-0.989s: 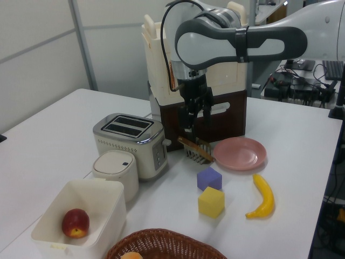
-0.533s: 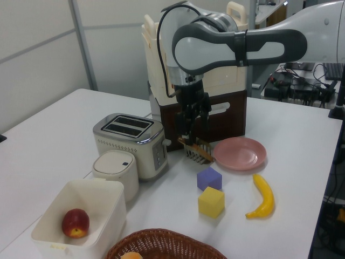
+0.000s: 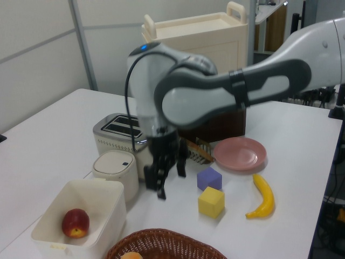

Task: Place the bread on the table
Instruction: 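Move the gripper over the wicker basket and lower onto the spiral bread roll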

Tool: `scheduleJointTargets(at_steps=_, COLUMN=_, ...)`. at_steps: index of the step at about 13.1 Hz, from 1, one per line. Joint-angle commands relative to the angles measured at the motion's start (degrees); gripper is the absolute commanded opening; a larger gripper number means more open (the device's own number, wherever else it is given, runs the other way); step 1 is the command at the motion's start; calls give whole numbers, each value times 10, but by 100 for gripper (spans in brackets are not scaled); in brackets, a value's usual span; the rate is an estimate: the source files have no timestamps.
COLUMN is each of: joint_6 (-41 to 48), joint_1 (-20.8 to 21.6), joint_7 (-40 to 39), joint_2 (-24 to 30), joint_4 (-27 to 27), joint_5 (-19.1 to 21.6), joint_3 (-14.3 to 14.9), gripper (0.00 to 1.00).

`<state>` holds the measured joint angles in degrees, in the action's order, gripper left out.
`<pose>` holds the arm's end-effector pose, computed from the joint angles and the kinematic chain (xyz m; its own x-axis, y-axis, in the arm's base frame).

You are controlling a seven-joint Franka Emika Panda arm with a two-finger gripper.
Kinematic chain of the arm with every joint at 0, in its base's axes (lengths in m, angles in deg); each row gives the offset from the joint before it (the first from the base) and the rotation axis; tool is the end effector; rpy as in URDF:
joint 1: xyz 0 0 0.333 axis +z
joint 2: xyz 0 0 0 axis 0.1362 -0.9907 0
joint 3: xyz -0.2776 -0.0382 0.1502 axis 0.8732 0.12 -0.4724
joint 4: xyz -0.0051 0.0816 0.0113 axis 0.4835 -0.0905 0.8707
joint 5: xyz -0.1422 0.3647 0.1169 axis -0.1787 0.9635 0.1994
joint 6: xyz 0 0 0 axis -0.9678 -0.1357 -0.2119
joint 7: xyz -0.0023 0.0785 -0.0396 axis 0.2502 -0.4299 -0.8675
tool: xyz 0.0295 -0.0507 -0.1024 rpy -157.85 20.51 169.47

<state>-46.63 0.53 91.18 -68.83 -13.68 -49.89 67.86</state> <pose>0.5645 0.2172 0.5050 0.9950 0.0125 -0.0987 0.0128 -0.9999 0.0019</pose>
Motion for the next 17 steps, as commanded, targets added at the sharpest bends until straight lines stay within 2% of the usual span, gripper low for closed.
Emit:
scheduleJointTargets(at_steps=1, joint_6=-49, joint_1=103, joint_7=19, joint_2=7, joint_4=-51, joint_5=7, joint_3=48, gripper=100)
scheduleJointTargets(at_steps=3, joint_6=-102, joint_1=140, joint_7=33, joint_2=-7, joint_4=-93, joint_5=5, joint_3=52, gripper=100)
scheduleJointTargets(at_steps=5, joint_6=-115, joint_1=169, joint_7=49, joint_2=-34, joint_4=-98, joint_5=1, joint_3=67, gripper=100)
scheduleJointTargets(at_steps=11, joint_6=-119, joint_1=185, joint_7=66, joint_2=-78, joint_4=-96, joint_5=-9, joint_3=77, gripper=100)
scheduleJointTargets(at_steps=17, joint_6=-179, joint_1=204, joint_7=73, joint_2=-111, joint_4=-92, joint_5=-28, joint_3=80, gripper=100)
